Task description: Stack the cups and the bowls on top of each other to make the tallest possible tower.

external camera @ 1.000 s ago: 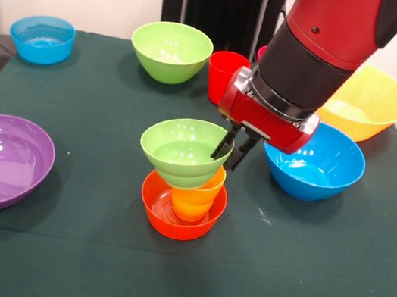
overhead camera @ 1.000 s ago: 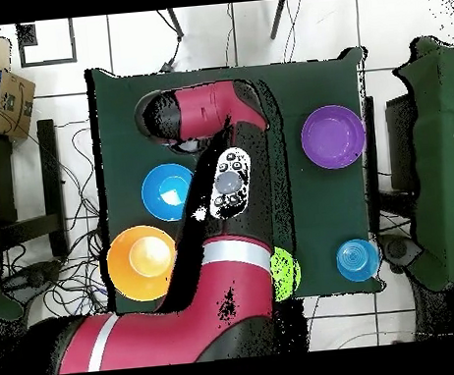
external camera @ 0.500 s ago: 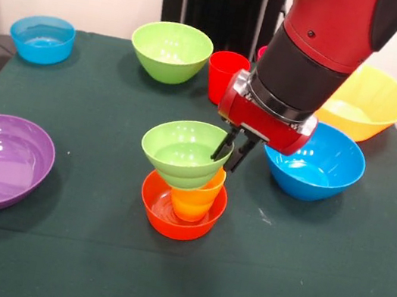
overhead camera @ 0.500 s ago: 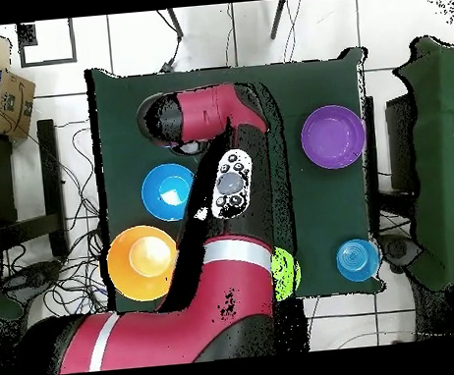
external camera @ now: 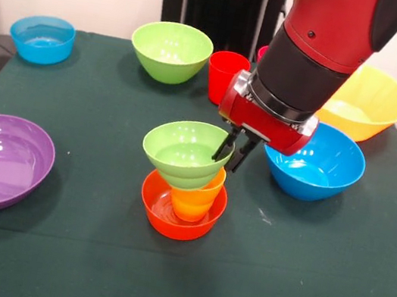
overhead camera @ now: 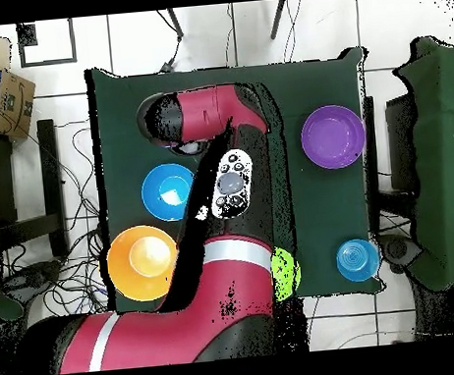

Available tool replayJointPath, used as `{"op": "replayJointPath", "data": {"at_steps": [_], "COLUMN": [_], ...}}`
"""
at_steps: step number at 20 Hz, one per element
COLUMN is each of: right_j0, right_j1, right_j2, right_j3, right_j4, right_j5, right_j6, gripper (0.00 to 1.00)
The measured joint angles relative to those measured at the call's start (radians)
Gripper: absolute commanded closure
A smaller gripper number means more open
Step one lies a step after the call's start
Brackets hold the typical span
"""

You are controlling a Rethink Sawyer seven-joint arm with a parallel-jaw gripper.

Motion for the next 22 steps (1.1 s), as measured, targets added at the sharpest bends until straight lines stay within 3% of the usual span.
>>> {"op": "replayJointPath", "data": {"at_steps": [22], "right_j0": [0.02], "right_j1": [0.002], "right_j2": [-0.038], "right_j3": [0.022], "right_j4": [0.037], "right_j5": [0.0], "right_j6": [0.0], "gripper": [1.0]}}
